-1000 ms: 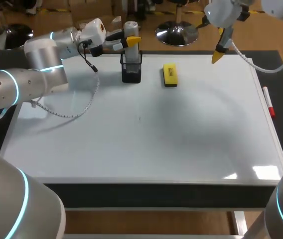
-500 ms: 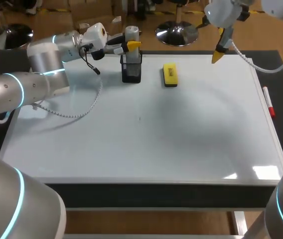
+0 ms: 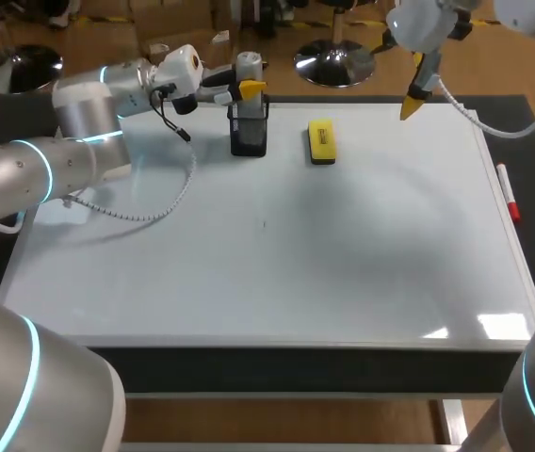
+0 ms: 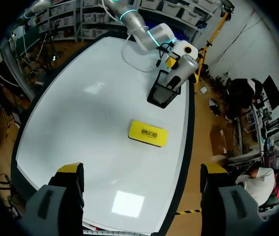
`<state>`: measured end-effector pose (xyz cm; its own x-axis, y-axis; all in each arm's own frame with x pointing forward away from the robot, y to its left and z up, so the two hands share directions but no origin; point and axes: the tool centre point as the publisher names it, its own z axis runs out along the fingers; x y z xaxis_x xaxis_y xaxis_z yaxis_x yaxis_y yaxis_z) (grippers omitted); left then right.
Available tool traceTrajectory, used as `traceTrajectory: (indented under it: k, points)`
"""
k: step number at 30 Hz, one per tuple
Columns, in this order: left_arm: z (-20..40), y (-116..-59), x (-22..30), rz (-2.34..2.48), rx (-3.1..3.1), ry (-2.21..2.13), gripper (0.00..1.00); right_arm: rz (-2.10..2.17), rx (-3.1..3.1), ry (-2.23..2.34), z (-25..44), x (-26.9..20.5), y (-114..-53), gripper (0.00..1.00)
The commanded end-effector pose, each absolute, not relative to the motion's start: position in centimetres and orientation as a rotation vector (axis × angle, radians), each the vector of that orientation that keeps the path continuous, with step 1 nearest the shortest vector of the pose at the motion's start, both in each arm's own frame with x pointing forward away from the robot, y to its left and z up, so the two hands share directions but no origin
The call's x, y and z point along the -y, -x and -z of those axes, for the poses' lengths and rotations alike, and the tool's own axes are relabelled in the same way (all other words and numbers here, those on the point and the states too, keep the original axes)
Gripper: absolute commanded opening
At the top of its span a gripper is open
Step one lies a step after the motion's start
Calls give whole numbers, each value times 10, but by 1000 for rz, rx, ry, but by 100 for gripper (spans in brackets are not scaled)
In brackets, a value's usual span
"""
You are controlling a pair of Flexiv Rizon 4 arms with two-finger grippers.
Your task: Pick up the inspection probe, press it on each red-marked spot on the whiteboard one by one, put down the probe, pick up the eraser, and wipe off all the red marks.
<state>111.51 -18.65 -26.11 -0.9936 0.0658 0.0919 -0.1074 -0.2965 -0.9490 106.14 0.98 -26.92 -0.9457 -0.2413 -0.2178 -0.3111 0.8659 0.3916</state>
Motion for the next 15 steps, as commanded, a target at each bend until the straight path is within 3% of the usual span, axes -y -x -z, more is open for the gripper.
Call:
traceTrajectory:
  k: [1,15]
  points:
    - [262,-1119,186,-2441,1789,-41,100,-639,-2881,432,268,-10,-1062,100]
    - [247,-1114,178,-2378,1940,-23,100,-639,-2881,432,268,-10,-1062,100]
